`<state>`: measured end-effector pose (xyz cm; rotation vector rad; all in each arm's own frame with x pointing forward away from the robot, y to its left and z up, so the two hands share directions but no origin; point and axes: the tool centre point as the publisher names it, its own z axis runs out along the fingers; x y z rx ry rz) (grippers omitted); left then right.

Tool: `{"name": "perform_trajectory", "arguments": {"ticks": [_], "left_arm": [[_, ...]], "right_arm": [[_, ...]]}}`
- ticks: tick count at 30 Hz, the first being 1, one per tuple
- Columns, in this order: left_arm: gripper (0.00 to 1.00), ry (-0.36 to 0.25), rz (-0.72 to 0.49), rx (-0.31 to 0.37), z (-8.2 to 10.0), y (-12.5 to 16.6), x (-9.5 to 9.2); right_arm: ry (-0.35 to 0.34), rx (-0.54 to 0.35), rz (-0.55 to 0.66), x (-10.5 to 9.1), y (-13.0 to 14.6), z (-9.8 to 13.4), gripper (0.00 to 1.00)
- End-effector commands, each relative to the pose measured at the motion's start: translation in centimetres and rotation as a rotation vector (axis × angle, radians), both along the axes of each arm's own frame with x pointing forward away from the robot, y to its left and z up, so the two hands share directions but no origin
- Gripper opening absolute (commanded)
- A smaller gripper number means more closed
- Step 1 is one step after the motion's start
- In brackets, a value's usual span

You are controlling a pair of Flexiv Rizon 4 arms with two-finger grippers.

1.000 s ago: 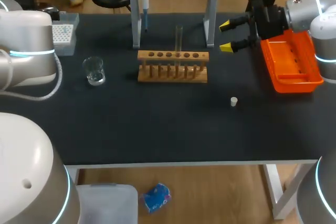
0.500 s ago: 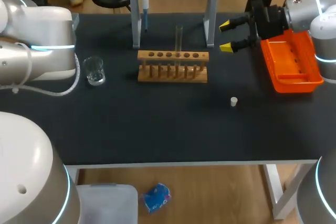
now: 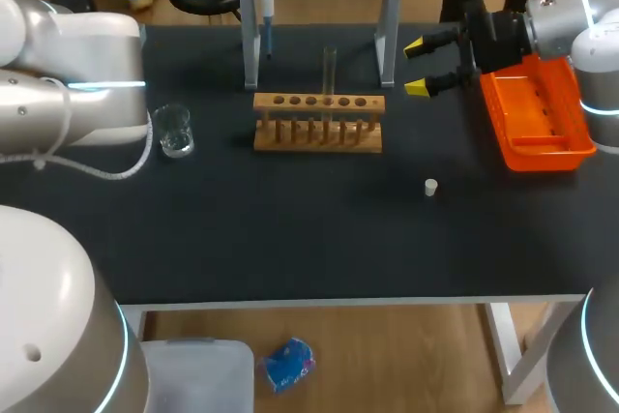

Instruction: Invert the test tube, pick up the pipette, mount the tip to pipette, aspirate from beaker and dispense into the tube, eject the tip, return the pipette, and cap with the stopper.

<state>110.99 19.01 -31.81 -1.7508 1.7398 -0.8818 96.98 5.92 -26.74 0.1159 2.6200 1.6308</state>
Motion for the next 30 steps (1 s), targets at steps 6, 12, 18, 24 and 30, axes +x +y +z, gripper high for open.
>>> {"name": "perform_trajectory", "arguments": {"ticks": [6, 12, 18, 24, 30], "left_arm": [[1.0, 0.009, 0.004, 0.015, -0.8, -0.1, 1.2], [0.84, 0.012, 0.01, 0.008, -1.1, -0.5, 2.2], [0.83, 0.025, 0.007, 0.006, -1.9, -1.0, 3.0], [0.81, 0.044, 0.013, 0.014, -2.6, -1.1, 3.3], [0.71, 0.059, 0.03, 0.024, -3.2, -0.6, 3.4]], "right_arm": [[0.0, 0.0, 0.002, 0.0, 0.0, 0.0, 1.0], [0.0, 0.0, 0.002, 0.0, 0.0, 0.0, 1.0], [0.0, 0.0, 0.002, 0.0, 0.0, 0.0, 1.0], [0.0, 0.0, 0.002, 0.0, 0.0, 0.0, 1.0], [0.0, 0.0, 0.002, 0.0, 0.0, 0.0, 1.0]]}}
